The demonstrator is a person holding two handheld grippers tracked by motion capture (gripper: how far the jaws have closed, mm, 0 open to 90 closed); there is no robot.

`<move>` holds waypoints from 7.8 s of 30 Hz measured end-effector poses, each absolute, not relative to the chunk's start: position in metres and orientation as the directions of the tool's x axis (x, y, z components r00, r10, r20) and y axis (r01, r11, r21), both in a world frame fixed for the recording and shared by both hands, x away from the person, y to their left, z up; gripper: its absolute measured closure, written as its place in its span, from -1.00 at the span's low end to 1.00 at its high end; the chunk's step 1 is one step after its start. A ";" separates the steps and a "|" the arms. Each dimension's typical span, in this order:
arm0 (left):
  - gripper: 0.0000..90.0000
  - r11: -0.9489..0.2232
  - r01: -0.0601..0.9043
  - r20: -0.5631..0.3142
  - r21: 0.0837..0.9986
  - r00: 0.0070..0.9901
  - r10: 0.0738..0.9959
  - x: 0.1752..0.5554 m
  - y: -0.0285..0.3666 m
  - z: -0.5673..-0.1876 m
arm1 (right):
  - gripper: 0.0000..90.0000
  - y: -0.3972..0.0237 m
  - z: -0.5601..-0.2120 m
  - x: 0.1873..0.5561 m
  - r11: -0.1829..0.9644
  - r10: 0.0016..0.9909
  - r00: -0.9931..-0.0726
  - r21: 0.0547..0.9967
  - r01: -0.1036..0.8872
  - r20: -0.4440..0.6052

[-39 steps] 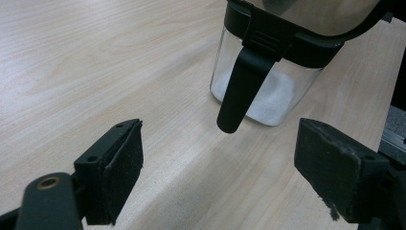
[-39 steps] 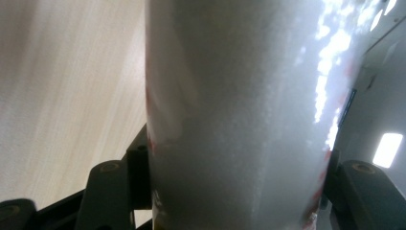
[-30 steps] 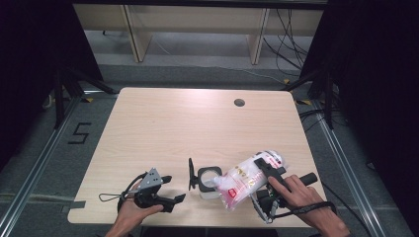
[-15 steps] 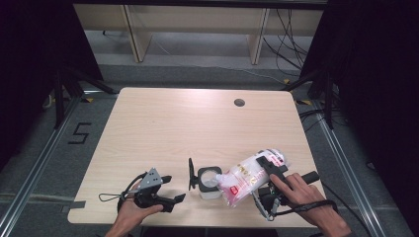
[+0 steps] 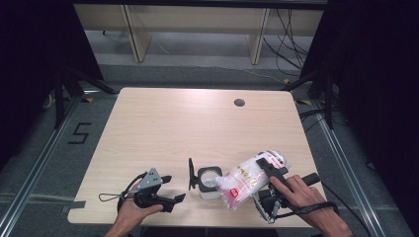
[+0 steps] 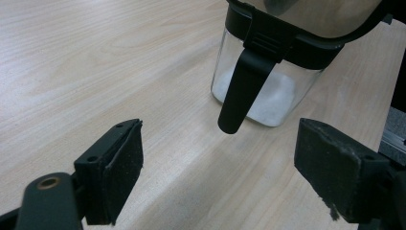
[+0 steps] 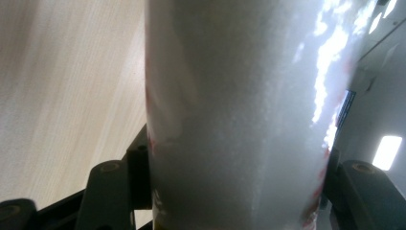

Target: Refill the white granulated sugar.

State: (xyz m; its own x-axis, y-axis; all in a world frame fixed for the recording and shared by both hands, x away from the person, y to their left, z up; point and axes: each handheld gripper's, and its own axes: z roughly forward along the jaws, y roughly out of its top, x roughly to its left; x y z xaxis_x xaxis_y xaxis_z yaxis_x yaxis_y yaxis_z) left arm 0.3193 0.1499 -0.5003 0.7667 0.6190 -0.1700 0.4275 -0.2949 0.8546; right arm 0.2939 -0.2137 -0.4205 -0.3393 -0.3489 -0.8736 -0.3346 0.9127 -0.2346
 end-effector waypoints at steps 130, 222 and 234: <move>-0.63 -0.309 0.426 -0.157 0.850 0.766 0.624 0.320 0.151 -0.500 | -0.09 -0.211 -0.416 0.296 0.904 -0.355 -0.311 -0.239 -0.354 -0.882; -0.63 -0.293 0.447 -0.177 0.845 0.751 0.636 0.319 0.151 -0.499 | -0.08 -0.217 -0.415 0.295 0.907 -0.362 -0.327 -0.248 -0.341 -0.873; -0.63 -0.288 0.440 -0.175 0.850 0.753 0.634 0.320 0.151 -0.500 | -0.08 -0.217 -0.416 0.288 0.910 -0.342 -0.341 -0.219 -0.351 -0.876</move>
State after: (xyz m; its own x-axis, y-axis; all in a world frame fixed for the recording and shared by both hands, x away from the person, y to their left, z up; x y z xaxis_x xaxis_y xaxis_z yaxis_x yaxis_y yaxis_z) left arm 0.3197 0.1514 -0.5001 0.7530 0.6344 -0.1747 0.4401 -0.2882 0.8504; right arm 0.2883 -0.2170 -0.4162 -0.3406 -0.3419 -0.8759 -0.3510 0.9104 -0.2189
